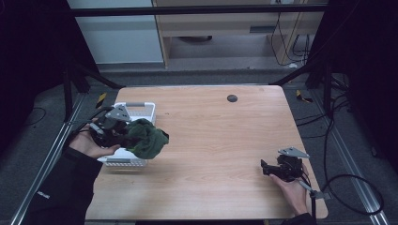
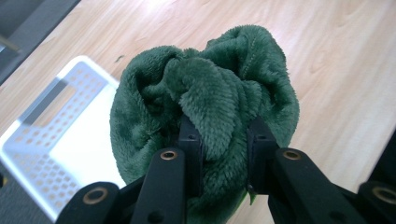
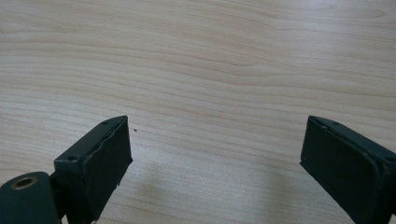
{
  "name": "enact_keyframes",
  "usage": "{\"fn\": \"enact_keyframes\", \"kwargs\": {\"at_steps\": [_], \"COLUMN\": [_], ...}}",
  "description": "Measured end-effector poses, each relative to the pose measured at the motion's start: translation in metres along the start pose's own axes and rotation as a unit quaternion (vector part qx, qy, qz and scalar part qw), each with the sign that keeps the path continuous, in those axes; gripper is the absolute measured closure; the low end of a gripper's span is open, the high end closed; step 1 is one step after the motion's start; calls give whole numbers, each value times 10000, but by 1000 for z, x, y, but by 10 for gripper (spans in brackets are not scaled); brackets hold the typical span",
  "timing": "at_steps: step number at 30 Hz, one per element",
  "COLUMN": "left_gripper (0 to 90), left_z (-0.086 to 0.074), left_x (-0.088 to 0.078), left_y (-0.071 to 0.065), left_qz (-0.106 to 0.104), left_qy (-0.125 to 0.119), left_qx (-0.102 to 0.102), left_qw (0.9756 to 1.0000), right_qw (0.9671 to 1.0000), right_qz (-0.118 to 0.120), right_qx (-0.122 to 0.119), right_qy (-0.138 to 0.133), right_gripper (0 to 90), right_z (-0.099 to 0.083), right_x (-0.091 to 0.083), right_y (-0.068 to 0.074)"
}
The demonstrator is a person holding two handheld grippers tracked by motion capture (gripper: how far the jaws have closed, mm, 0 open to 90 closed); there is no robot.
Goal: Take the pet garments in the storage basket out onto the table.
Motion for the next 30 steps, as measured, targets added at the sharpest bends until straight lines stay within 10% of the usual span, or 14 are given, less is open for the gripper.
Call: {"fn": "enact_keyframes", "kwargs": {"at_steps": [30], "left_gripper": [725], "left_z": [45], "left_x": [63], "left_y": [-66], "left_qz": [-913], "left_qy": [359], "left_qx": [1014], "left_qw": [9900], "right_qw": [10000], "right_qz": [24], "right_qx": [-58], "right_qy": [-11], "right_gripper": [88], "right_z": [1], "right_x": [-1], "right_y": [2]}}
Point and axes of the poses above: each handheld gripper's, and its own axes: x roughly forward along the jaws, z roughly out of its top, y roughly to its left, the point moved 6 cm from there along x, roughly forward along the jaws, and after that the axes turned 7 degrees about -z, right-handed, at the moved point
